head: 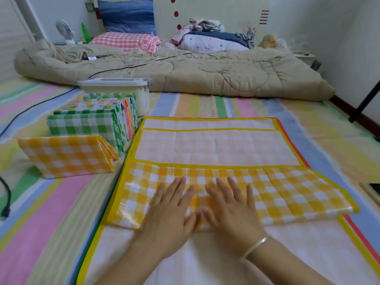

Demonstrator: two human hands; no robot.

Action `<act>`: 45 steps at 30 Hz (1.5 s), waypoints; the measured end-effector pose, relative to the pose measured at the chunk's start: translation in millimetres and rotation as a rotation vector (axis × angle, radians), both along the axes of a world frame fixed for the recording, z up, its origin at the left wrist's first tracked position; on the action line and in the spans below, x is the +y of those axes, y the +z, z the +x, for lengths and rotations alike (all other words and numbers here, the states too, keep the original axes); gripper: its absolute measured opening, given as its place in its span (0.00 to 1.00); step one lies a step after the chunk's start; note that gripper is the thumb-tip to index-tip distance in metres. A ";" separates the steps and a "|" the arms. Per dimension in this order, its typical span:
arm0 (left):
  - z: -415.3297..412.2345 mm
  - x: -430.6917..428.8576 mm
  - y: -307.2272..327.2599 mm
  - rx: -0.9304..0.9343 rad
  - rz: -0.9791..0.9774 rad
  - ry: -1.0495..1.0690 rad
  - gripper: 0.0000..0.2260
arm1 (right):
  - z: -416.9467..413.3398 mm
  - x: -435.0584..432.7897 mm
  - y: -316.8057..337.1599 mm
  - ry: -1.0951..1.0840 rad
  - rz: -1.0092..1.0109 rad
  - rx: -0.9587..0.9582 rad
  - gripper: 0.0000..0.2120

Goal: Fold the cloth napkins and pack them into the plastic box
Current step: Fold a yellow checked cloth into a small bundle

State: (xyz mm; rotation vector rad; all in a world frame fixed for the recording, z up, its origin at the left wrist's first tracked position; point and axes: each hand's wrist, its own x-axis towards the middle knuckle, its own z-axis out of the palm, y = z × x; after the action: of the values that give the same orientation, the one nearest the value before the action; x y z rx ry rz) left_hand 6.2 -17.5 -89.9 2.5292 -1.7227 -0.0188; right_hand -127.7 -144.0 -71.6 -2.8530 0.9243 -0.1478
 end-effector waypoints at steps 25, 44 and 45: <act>15.5 40.9 6.8 0.045 0.116 0.243 0.45 | -110.9 -52.1 5.0 -0.455 0.120 0.300 0.42; 28.3 -2.7 41.9 -0.063 -0.179 0.184 0.17 | -112.9 -62.2 41.8 -0.437 -0.063 0.117 0.20; 29.1 -10.1 37.1 -0.028 -0.225 0.123 0.18 | -108.1 -66.7 40.4 -0.420 -0.086 0.087 0.21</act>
State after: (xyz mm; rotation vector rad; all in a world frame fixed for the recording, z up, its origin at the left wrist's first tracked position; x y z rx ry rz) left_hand 35.3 -27.7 -52.8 2.4726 -1.4814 0.2077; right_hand -235.7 -210.7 -31.1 -2.7147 1.5611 -0.1080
